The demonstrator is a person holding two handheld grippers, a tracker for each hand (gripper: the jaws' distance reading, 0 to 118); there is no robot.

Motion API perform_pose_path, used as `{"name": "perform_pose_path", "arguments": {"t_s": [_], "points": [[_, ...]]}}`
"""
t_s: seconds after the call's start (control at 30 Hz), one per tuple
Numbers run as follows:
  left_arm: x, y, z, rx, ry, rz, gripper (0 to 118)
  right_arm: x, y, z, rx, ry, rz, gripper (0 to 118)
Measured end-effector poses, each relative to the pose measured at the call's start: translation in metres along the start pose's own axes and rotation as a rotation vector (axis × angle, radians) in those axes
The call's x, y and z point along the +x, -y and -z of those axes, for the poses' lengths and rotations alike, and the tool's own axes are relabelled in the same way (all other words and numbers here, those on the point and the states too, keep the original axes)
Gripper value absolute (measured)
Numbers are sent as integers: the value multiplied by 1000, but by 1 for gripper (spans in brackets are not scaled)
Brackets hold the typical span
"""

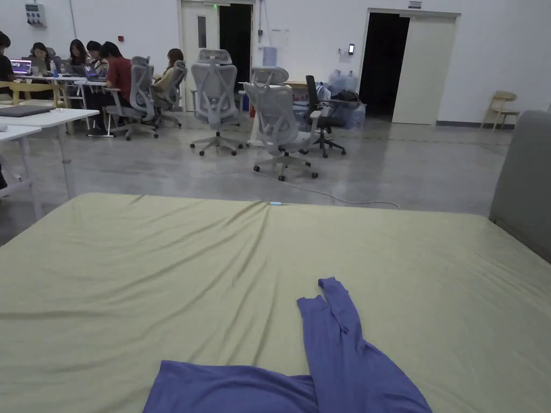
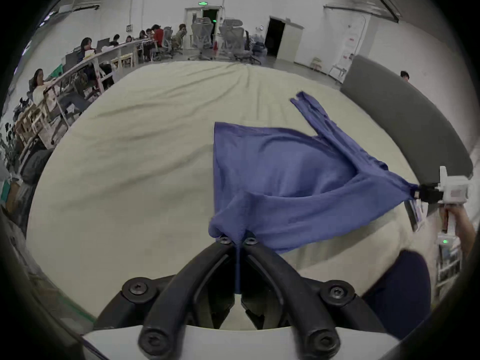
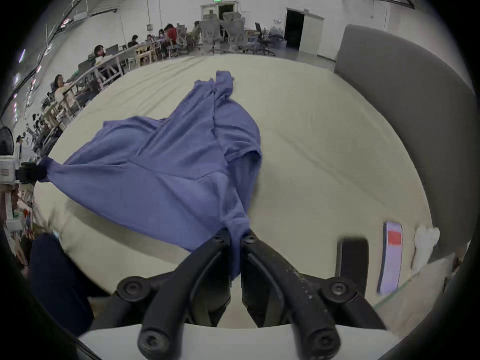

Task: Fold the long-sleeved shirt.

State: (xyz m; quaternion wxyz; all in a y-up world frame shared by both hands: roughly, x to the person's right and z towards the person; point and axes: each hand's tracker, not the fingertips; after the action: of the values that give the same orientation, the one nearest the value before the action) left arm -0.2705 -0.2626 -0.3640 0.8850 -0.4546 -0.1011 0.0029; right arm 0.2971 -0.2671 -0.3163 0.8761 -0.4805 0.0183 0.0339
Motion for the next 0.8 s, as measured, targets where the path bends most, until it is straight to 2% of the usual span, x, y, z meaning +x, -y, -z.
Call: {"name": "perform_pose_path", "arguments": {"t_s": [0.07, 0.27, 0.3, 0.33, 0.37, 0.4, 0.43, 0.47, 0.53, 0.57, 0.6, 0.63, 0.67, 0.7, 0.73, 0.77, 0.8], "points": [[-4, 19, -6, -42, 0, 7, 0, -8, 24, -8, -46, 27, -62, 10], [-4, 54, 6, -174, 16, -18, 1, -15, 56, 1, -148, 16, -69, 10], [-4, 55, 10, -195, 25, -25, 13, -17, 57, 5, -176, 7, -72, 14], [-4, 56, 13, -197, -7, -31, 44, -18, 56, 8, -185, 10, -70, 32], [1, 59, 15, -176, -66, -33, 90, -20, 55, 8, -173, 52, -78, 68], [0, 59, 9, -88, -75, -36, 118, -16, 56, 3, -99, 108, -75, 116], [-5, 54, -6, 36, -60, -37, 113, -15, 53, -5, 0, 114, -69, 118], [-6, 47, -14, 113, -31, -75, 107, -12, 50, -16, 96, 101, -34, 114], [1, 45, -33, 146, -25, -185, 110, -8, 39, -26, 75, 68, 47, 113], [0, 43, -40, 157, 0, -240, 110, -10, 34, -29, 73, 51, 73, 109], [0, 40, -46, 151, 20, -267, 97, -12, 30, -31, 89, 32, 91, 82], [9, 42, -50, 139, 43, -275, 67, -15, 26, -34, 123, 1, 98, 42], [14, 42, -54, 170, 45, -257, 11, -27, 19, -33, 155, 0, 92, 4], [19, 41, -56, 202, 19, -244, 3, -36, 14, -30, 171, 7, 75, 4], [23, 41, -57, 222, -10, -241, 3, -44, 8, -28, 192, 44, 51, 4], [24, 43, -56, 235, -20, -280, 3, -52, -3, -21, 204, -7, 24, 8], [19, 40, -56, 226, 48, -331, 3, -65, -17, -13, 209, -43, 1, 38]]}}
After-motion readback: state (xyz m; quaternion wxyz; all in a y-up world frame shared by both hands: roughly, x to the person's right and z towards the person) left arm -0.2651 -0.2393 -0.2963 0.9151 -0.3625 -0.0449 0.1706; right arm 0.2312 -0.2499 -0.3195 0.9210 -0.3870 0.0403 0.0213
